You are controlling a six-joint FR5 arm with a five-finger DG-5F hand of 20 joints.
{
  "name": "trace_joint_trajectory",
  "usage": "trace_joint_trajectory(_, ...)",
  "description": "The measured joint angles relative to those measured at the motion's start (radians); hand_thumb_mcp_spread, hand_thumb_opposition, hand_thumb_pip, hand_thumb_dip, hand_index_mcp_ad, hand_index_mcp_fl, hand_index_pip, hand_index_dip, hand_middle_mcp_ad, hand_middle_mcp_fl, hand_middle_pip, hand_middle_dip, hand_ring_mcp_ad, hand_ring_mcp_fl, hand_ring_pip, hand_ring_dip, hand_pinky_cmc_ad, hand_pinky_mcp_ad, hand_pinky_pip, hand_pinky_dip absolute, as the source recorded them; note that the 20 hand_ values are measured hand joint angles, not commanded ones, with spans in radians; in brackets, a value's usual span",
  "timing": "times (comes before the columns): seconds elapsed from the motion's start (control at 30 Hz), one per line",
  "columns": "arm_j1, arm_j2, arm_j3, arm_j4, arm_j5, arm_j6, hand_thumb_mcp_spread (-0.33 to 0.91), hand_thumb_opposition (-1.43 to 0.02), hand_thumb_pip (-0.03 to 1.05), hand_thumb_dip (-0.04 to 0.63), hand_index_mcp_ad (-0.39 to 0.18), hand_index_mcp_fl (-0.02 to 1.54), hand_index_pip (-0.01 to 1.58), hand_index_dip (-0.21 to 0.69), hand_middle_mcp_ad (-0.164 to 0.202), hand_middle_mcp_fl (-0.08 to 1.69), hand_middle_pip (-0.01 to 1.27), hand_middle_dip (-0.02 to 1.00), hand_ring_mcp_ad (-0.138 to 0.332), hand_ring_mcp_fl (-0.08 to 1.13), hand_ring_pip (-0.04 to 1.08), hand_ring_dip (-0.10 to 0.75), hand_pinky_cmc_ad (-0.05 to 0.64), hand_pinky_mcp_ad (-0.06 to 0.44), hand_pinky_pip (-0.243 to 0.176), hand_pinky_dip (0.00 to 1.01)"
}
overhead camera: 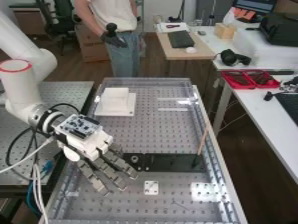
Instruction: Grab the larger nut and place it in the white container
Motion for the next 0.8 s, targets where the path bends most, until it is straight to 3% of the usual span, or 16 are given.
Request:
trace_joint_trajectory(0.2, 0.0, 0.006, -0.001, 0.005, -0.002, -0.007, 0.35, -0.85, 0.72, 0.257, -0.082, 0.02, 1.56, 0.288, 0.047, 0.04, 0.14, 0.2, 0.145, 0.0, 0.1, 0.075, 0.379, 0.288, -0.089, 0.38)
trace_joint_trajectory(0.43, -0.005, 0.001, -0.002, 0.004, -0.01, -0.012, 0.35, -0.84, 0.72, 0.257, -0.08, 0.02, 1.56, 0.25, 0.049, 0.06, 0.14, 0.2, 0.145, 0.0, 0.1, 0.077, 0.346, 0.278, -0.089, 0.38)
trace_joint_trajectory(0.8, -0.003, 0.002, -0.009, 0.002, -0.009, -0.004, 0.37, -0.85, 0.72, 0.257, -0.084, 0.02, 1.56, 0.232, 0.049, 0.06, 0.14, 0.2, 0.145, 0.0, 0.1, 0.077, 0.347, 0.278, -0.089, 0.4)
